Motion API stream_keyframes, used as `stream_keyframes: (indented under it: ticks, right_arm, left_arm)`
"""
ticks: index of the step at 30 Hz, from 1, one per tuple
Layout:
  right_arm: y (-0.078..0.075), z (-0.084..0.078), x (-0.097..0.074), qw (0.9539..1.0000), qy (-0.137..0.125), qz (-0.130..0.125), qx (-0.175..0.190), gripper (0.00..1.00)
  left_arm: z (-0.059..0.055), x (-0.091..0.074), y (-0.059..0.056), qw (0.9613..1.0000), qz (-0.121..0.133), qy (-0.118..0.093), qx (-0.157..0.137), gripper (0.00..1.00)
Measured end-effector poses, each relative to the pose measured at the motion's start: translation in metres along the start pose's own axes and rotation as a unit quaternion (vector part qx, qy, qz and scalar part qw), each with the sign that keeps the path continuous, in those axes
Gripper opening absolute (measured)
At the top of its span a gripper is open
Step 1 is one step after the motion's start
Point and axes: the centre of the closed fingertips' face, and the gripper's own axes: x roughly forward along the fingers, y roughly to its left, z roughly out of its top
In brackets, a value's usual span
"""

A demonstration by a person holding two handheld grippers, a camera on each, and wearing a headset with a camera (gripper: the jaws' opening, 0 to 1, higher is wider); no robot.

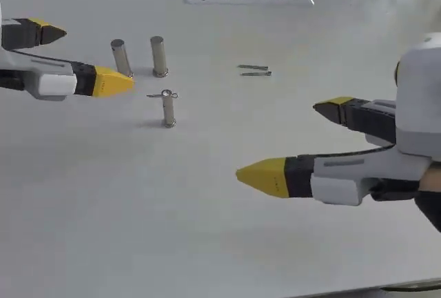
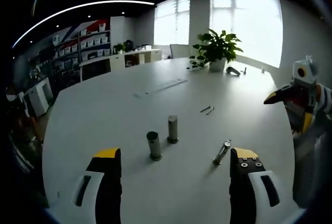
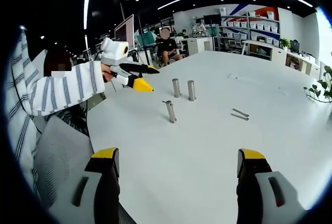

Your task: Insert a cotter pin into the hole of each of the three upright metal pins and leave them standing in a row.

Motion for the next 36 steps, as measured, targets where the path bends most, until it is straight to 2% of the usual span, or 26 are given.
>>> stream_keyframes:
  ticks: [3, 7, 8, 10, 11, 13, 16, 19, 22, 24, 26, 31, 33, 36]
  right_arm:
    - [-0.002, 0.0, 0.0, 1.0, -0.003, -0.002, 0.007, 0.92]
    - [-0.003, 0.003, 0.0, 0.9998, -0.009, -0.004, 0.014, 0.92]
    - [-0.003, 0.003, 0.0, 0.9998, -0.01, -0.004, 0.016, 0.92]
    - [-0.004, 0.003, 0.0, 0.9998, -0.009, -0.003, 0.016, 0.91]
    - [-0.004, 0.002, 0.001, 0.9998, -0.008, -0.004, 0.016, 0.91]
    - [-0.005, 0.001, 0.001, 0.9998, -0.007, -0.003, 0.02, 0.9]
    - [-0.008, -0.002, 0.001, 0.9995, -0.009, 0.0, 0.031, 0.89]
    - [-0.011, -0.006, 0.001, 0.9995, -0.005, -0.003, 0.032, 0.89]
    - [-0.011, -0.007, 0.0, 0.9995, -0.002, -0.004, 0.03, 0.88]
    - [-0.011, -0.007, 0.0, 0.9996, -0.002, -0.003, 0.028, 0.88]
    - [-0.011, -0.007, 0.0, 0.9997, -0.002, -0.003, 0.026, 0.88]
    - [-0.01, -0.006, 0.001, 0.9996, -0.004, -0.002, 0.026, 0.87]
    - [-0.009, -0.006, 0.001, 0.9997, -0.005, -0.002, 0.026, 0.87]
    - [-0.007, -0.007, -0.001, 0.9997, -0.004, -0.002, 0.024, 0.86]
  left_arm:
    - [0.0, 0.009, 0.009, 0.9998, 0.01, -0.002, -0.015, 0.75]
    - [-0.003, 0.022, 0.019, 0.999, 0.026, 0.0, -0.036, 0.7]
    - [-0.008, 0.027, 0.018, 0.9981, 0.023, 0.008, -0.056, 0.68]
    - [-0.01, 0.034, 0.013, 0.9971, 0.008, 0.009, -0.076, 0.59]
    - [-0.013, 0.038, 0.015, 0.9967, 0.01, 0.015, -0.079, 0.54]
    - [-0.019, 0.044, 0.021, 0.9963, 0.027, 0.027, -0.076, 0.48]
    - [-0.025, 0.052, 0.026, 0.9953, 0.04, 0.039, -0.079, 0.48]
    - [-0.029, 0.06, 0.03, 0.9941, 0.041, 0.042, -0.091, 0.44]
    - [-0.03, 0.064, 0.034, 0.9938, 0.049, 0.041, -0.091, 0.39]
    - [-0.027, 0.065, 0.027, 0.9937, 0.052, 0.036, -0.093, 0.37]
    - [-0.026, 0.066, 0.025, 0.9939, 0.05, 0.038, -0.091, 0.32]
    - [-0.028, 0.069, 0.026, 0.9933, 0.062, 0.042, -0.087, 0.2]
    - [-0.027, 0.069, 0.024, 0.9946, 0.065, 0.044, -0.069, 0.17]
    - [-0.025, 0.067, 0.024, 0.9941, 0.07, 0.039, -0.072, 0.12]
